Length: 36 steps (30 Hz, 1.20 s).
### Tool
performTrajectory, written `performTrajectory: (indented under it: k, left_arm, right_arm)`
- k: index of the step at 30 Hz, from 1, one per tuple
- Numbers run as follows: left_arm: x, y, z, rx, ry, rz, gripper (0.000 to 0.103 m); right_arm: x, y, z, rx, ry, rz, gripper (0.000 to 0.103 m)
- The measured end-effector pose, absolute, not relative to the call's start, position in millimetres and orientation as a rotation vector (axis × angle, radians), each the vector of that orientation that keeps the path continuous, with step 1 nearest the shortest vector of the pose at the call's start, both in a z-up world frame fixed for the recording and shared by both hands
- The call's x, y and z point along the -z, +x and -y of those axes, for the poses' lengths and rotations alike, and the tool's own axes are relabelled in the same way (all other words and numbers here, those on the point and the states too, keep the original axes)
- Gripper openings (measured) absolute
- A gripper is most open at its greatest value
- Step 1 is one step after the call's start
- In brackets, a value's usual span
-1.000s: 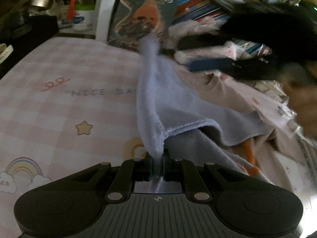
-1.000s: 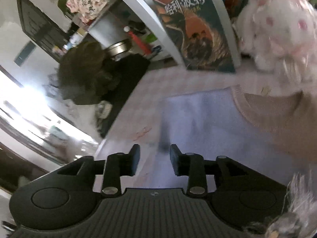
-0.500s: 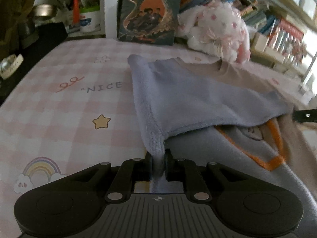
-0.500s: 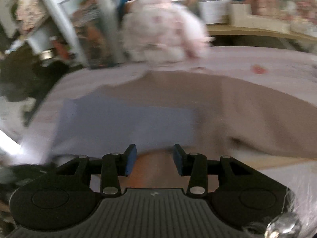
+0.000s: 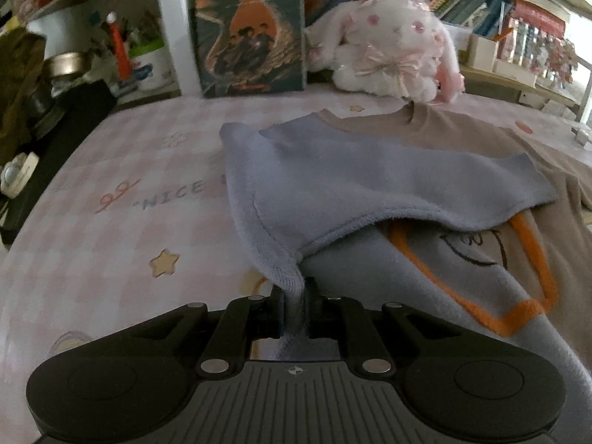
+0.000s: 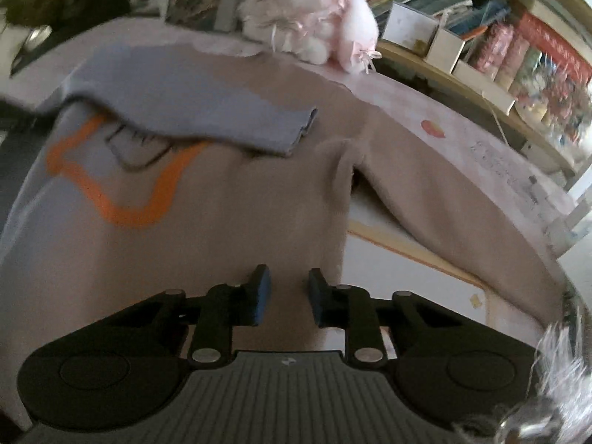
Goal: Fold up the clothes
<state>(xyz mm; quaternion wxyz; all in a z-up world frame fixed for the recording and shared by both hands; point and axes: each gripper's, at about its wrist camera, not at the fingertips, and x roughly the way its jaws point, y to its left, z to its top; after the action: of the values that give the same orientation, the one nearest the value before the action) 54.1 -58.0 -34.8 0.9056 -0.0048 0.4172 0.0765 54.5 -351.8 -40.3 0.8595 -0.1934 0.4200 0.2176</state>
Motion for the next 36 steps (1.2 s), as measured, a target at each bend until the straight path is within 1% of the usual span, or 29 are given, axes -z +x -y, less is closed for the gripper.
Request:
performTrajectory:
  k: [3, 5, 6, 7, 8, 9, 10, 11, 14, 17, 20, 21, 23, 26, 31, 36]
  left_arm:
    - [29.2, 58.6, 58.1, -0.240, 0.022, -0.849, 0.008]
    - [24.1, 59.2, 42.2, -0.312, -0.028, -0.842, 0.008]
    - [23.8, 60.5, 35.2, -0.322, -0.049, -0.852, 0.008]
    - [24.4, 61.9, 30.8, -0.331, -0.051, -0.863, 0.008]
    - [26.7, 63.7, 32.4, -0.330, -0.016, -0.879, 0.009]
    - [29.7, 65.5, 36.7, -0.323, 0.034, -0.897, 0.010]
    - [32.6, 67.3, 41.0, -0.316, 0.085, -0.914, 0.014]
    - [33.9, 68.1, 44.5, -0.310, 0.124, -0.924, 0.015]
    - [27.6, 64.9, 47.0, -0.302, 0.153, -0.934, 0.020]
    - [11.2, 53.8, 50.9, -0.314, 0.171, -0.900, 0.026]
    - [-7.8, 43.4, 63.1, -0.317, 0.213, -0.842, 0.027]
    - [-14.5, 43.2, 72.7, -0.289, 0.220, -0.816, 0.028]
    - [-19.5, 51.7, 102.6, -0.214, 0.264, -0.782, 0.039]
    - [-21.4, 70.9, 156.7, -0.084, 0.352, -0.743, 0.040]
    - [-8.5, 108.7, 260.5, 0.151, 0.523, -0.687, 0.040]
    - [19.8, 133.8, 307.6, 0.236, 0.629, -0.737, 0.040]
  right_arm:
    - [39.6, 41.8, 358.7, -0.465, -0.471, -0.883, 0.017]
    - [37.6, 41.2, 356.3, -0.465, -0.469, -0.901, 0.016]
    - [37.5, 41.4, 354.2, -0.469, -0.470, -0.908, 0.015]
    - [37.2, 40.8, 352.0, -0.476, -0.474, -0.913, 0.011]
    - [37.0, 40.4, 350.3, -0.484, -0.475, -0.914, 0.011]
    - [37.2, 40.2, 349.4, -0.493, -0.471, -0.911, 0.011]
    - [37.3, 40.0, 348.5, -0.503, -0.467, -0.908, 0.011]
    - [37.2, 40.3, 348.4, -0.509, -0.461, -0.906, 0.011]
    - [36.4, 41.1, 352.3, -0.513, -0.428, -0.906, 0.011]
    - [36.0, 38.6, 353.8, -0.520, -0.420, -0.898, 0.011]
    - [37.3, 42.2, 357.3, -0.522, -0.397, -0.890, 0.011]
    - [37.4, 42.1, 358.5, -0.522, -0.385, -0.889, 0.011]
    - [37.4, 42.1, 360.2, -0.525, -0.371, -0.887, 0.011]
    - [36.8, 40.9, 363.7, -0.513, -0.352, -0.886, 0.009]
    - [36.5, 36.7, 365.3, -0.509, -0.359, -0.883, 0.010]
    - [38.0, 32.6, 362.9, -0.503, -0.371, -0.861, 0.010]
